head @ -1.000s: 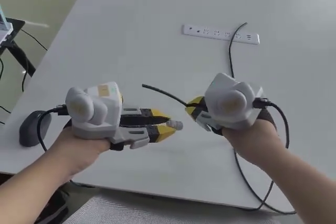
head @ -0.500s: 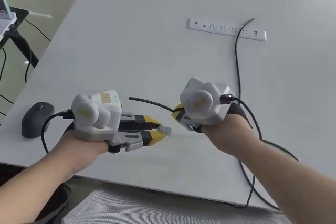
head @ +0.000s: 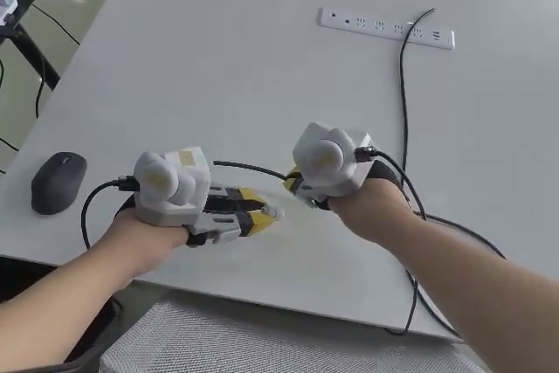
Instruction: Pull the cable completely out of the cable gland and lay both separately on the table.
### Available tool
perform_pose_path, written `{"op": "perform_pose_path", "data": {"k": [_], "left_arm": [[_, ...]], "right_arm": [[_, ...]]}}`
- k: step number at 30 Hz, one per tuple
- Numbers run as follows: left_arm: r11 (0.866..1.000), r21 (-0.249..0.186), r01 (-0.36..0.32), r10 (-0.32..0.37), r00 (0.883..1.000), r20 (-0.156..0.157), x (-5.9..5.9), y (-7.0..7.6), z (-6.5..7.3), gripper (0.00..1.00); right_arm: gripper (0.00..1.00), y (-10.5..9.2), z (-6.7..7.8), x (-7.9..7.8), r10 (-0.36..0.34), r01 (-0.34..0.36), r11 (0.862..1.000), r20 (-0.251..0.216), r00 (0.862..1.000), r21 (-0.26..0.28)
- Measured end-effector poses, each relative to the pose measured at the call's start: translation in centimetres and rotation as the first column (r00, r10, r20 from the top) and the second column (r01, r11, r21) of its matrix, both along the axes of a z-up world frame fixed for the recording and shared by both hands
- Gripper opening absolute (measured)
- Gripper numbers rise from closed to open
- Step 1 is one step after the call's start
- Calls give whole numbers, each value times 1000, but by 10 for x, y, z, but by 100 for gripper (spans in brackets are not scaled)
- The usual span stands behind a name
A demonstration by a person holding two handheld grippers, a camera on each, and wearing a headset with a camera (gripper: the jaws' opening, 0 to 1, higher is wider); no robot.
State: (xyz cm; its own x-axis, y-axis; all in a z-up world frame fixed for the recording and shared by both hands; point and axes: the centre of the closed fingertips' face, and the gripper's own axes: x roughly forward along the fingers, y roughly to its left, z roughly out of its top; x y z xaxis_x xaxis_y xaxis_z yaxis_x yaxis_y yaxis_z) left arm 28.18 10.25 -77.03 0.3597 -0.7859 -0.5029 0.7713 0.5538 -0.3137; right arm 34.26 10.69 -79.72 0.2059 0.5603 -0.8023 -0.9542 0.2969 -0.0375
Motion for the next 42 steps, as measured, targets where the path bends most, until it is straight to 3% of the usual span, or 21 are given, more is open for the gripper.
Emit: {"op": "perform_pose_path", "data": {"k": [6, 9, 19, 34, 41, 42], "left_arm": [[1000, 8, 3, -3, 1000, -7, 5, 0, -10, 15], [1000, 28, 0, 1, 1000, -22, 6, 4, -22, 15], [999, 30, -18, 20, 998, -56, 5, 9, -34, 16], [999, 33, -23, 25, 997, -72, 2, 8, -40, 16], [998, 70, 5, 0, 997, -77, -3, 7, -44, 16], [998, 67, 10, -5, 998, -66, -4, 6, -43, 16]], "right_arm": [[0, 2, -9, 1, 3, -3, 1000, -15, 1000, -8], [0, 4, -14, 0, 7, -7, 1000, -28, 1000, -9], [0, 4, -24, -2, 29, -29, 999, -36, 999, -22], [1, 4, -30, -4, 43, -43, 999, -31, 999, -27], [1, 4, -30, -4, 51, -52, 998, -20, 999, -27], [1, 4, -30, -4, 49, -49, 998, -20, 999, -27]]}}
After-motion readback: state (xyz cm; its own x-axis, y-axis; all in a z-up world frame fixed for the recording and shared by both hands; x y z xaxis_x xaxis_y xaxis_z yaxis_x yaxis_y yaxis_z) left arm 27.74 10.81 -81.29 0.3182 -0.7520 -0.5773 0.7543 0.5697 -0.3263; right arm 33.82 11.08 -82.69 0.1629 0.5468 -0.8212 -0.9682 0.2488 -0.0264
